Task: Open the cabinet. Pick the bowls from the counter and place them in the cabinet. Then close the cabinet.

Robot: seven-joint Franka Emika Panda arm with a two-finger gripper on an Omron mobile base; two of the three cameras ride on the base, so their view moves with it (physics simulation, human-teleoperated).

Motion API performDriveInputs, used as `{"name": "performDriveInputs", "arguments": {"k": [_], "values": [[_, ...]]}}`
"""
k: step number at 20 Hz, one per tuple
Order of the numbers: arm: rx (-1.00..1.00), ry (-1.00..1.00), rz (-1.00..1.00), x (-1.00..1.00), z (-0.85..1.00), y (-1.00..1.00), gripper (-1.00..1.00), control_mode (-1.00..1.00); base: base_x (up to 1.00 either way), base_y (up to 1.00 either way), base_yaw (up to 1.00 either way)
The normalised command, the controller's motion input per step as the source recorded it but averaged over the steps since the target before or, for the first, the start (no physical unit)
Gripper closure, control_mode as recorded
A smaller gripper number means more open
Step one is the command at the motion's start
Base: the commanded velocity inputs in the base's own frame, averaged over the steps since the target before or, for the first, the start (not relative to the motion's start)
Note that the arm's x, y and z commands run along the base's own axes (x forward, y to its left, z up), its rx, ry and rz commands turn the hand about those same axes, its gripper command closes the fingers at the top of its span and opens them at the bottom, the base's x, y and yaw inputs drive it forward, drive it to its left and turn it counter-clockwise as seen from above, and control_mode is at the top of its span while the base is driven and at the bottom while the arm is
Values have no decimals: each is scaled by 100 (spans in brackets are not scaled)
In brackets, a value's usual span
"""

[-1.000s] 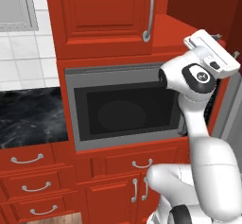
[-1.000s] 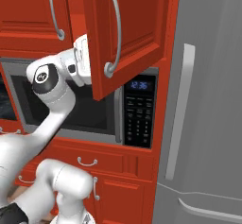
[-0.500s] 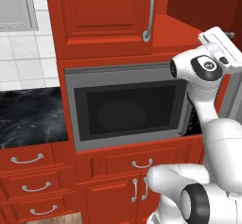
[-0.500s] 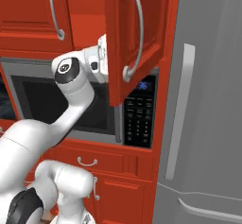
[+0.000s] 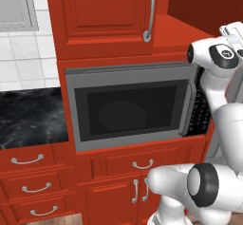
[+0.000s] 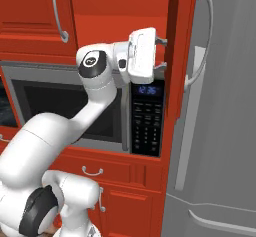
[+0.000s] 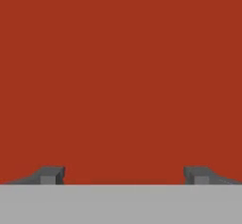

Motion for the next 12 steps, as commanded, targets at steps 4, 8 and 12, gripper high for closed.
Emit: {"name": "performDriveInputs", "arguments": {"k": [4,8,12], "values": [[4,2,0,-10,0,-16,-100,-100,0,0,0],[-19,0,19,-31,14,54,-100,-100,0,0,0],[-13,6,40,-66,63,45,-100,-100,0,0,0]]}}
